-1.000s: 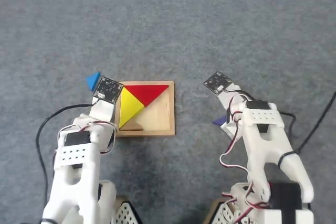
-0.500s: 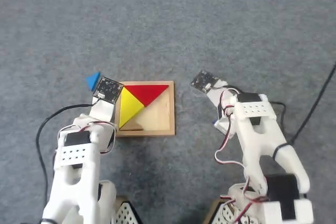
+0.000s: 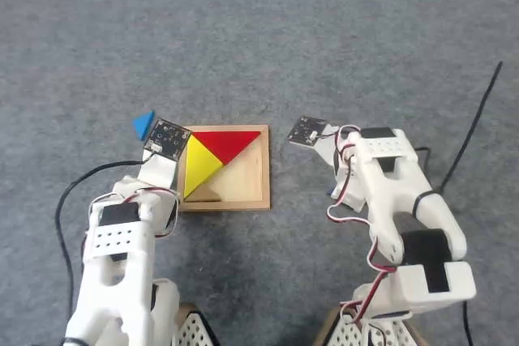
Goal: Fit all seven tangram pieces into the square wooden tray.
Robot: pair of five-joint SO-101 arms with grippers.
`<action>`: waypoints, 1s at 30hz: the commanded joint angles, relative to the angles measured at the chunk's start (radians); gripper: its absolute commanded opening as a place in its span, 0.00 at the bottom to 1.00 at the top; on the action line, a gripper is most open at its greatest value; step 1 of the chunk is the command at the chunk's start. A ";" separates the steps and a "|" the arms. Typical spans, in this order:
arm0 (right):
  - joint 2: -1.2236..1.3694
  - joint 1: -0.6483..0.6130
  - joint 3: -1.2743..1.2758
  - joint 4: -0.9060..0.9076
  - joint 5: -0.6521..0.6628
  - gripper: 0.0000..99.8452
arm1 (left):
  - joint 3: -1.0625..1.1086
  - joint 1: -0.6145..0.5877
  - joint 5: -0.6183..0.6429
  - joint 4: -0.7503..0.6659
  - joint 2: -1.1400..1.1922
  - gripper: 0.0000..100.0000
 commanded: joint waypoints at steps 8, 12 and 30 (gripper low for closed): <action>0.007 -0.013 -0.060 0.013 0.063 0.23 | -0.004 -0.008 -0.011 -0.020 -0.026 0.08; 0.008 -0.013 -0.055 0.013 0.107 0.23 | -0.004 -0.008 -0.011 -0.020 -0.026 0.08; -0.004 -0.013 -0.061 0.024 0.006 0.14 | -0.004 -0.008 -0.011 -0.020 -0.026 0.08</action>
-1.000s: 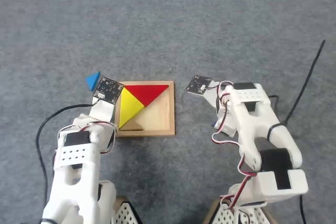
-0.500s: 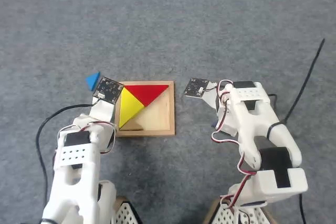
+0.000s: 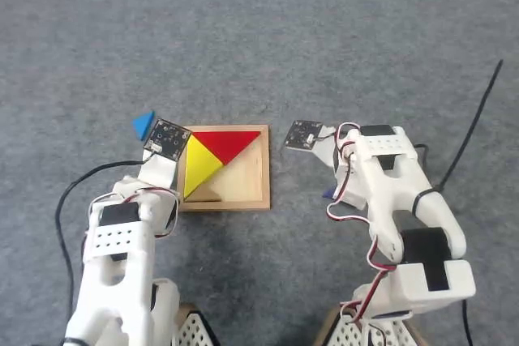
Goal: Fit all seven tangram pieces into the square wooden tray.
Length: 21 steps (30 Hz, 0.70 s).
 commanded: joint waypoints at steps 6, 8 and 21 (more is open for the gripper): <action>-0.019 -0.012 -0.048 0.005 -0.147 0.14 | -0.004 -0.008 -0.011 -0.020 -0.026 0.08; -0.019 -0.012 -0.049 0.005 -0.184 0.14 | -0.004 -0.008 -0.011 -0.020 -0.026 0.08; -0.151 -0.022 -0.048 0.004 -0.535 0.14 | -0.004 -0.008 -0.011 -0.020 -0.026 0.08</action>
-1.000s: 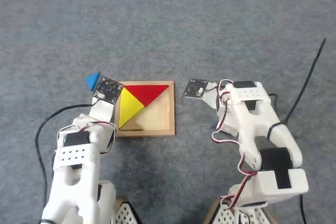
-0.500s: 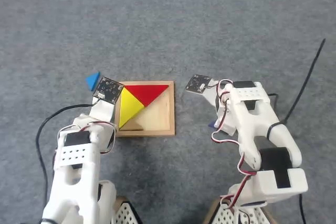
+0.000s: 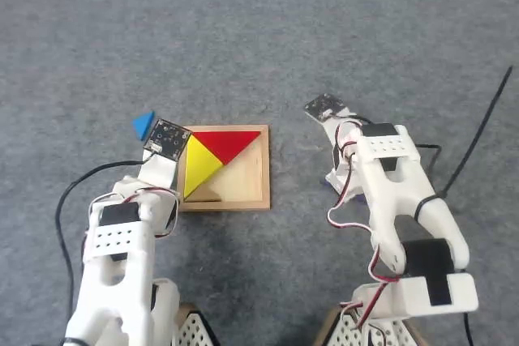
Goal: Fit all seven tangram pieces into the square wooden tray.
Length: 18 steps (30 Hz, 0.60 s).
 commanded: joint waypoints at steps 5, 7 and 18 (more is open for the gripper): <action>-0.077 -0.053 -0.049 0.001 -0.048 0.12 | -0.004 -0.008 -0.011 -0.020 -0.026 0.08; -0.070 -0.068 -0.048 -0.012 -0.002 0.15 | -0.004 -0.008 -0.011 -0.018 -0.026 0.08; -0.056 -0.038 -0.043 -0.007 0.393 0.25 | -0.004 -0.023 -0.011 -0.020 -0.026 0.08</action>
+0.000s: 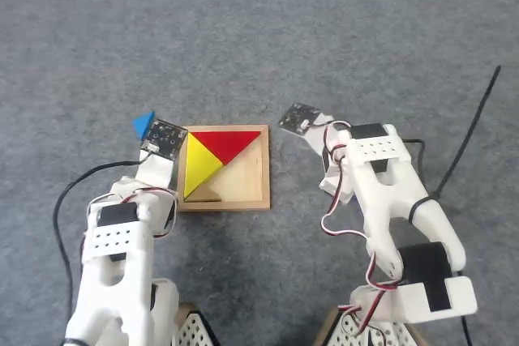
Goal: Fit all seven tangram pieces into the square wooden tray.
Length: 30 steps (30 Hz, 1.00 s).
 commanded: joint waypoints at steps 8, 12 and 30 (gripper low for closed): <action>0.116 0.027 -0.058 -0.027 0.204 0.25 | -0.004 -0.008 -0.011 -0.020 -0.026 0.08; 0.156 0.050 -0.106 -0.018 0.203 0.25 | -0.004 -0.008 -0.011 -0.020 -0.026 0.08; 0.150 0.068 -0.114 -0.015 0.195 0.16 | -0.004 -0.008 -0.011 -0.020 -0.026 0.08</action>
